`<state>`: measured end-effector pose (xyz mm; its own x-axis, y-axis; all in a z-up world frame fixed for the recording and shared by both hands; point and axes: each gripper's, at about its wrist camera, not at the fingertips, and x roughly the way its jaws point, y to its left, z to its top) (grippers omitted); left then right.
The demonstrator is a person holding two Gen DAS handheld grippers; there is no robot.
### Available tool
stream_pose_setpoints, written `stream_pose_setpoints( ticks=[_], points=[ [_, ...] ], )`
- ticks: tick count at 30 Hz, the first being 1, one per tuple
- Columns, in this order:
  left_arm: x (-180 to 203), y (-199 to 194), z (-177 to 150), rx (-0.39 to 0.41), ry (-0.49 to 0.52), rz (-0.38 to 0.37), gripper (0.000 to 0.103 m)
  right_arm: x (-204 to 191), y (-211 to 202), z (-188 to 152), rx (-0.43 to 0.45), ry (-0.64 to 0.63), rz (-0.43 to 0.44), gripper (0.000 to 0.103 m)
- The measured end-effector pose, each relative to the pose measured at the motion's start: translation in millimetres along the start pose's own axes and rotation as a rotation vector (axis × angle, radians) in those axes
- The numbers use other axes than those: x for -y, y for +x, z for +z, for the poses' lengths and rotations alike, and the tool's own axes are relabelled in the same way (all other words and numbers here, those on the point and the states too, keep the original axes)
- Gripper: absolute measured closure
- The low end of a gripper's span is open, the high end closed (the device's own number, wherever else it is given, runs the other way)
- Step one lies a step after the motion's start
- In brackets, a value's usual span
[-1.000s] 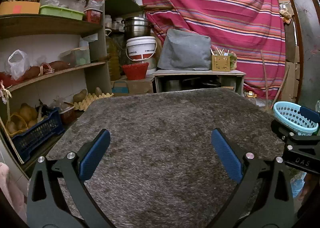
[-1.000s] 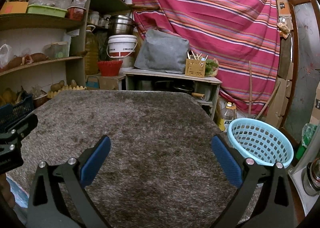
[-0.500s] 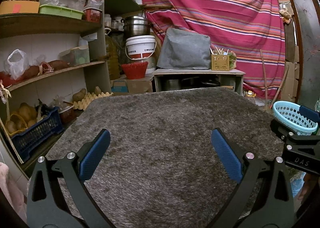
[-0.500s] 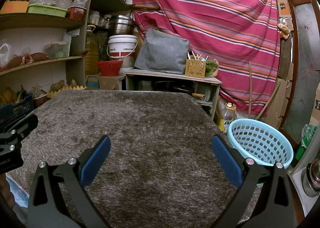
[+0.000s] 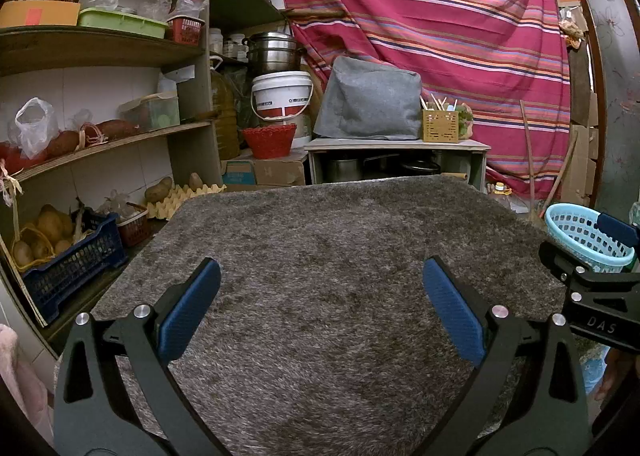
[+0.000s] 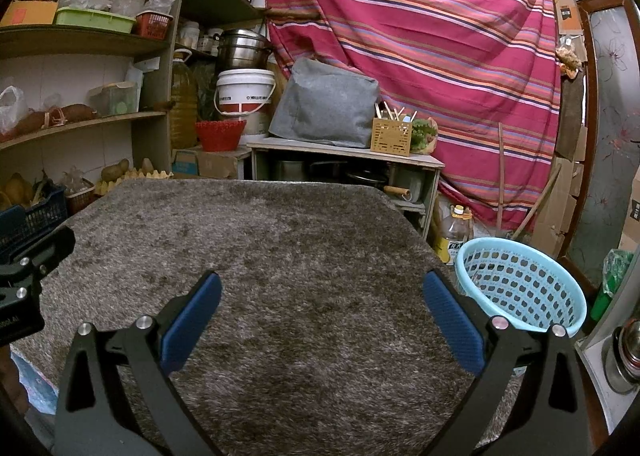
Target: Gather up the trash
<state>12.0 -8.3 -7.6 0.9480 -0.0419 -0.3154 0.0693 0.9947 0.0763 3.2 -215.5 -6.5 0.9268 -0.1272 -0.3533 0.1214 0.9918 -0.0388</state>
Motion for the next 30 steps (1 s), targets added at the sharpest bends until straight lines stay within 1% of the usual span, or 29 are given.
stream_pose_setpoints(
  ticks=[30],
  points=[
    [-0.4,-0.2,0.5,-0.001,0.004,0.001,0.005,4.3,-0.6,-0.2,0.003,-0.005,0.001,0.004]
  ],
)
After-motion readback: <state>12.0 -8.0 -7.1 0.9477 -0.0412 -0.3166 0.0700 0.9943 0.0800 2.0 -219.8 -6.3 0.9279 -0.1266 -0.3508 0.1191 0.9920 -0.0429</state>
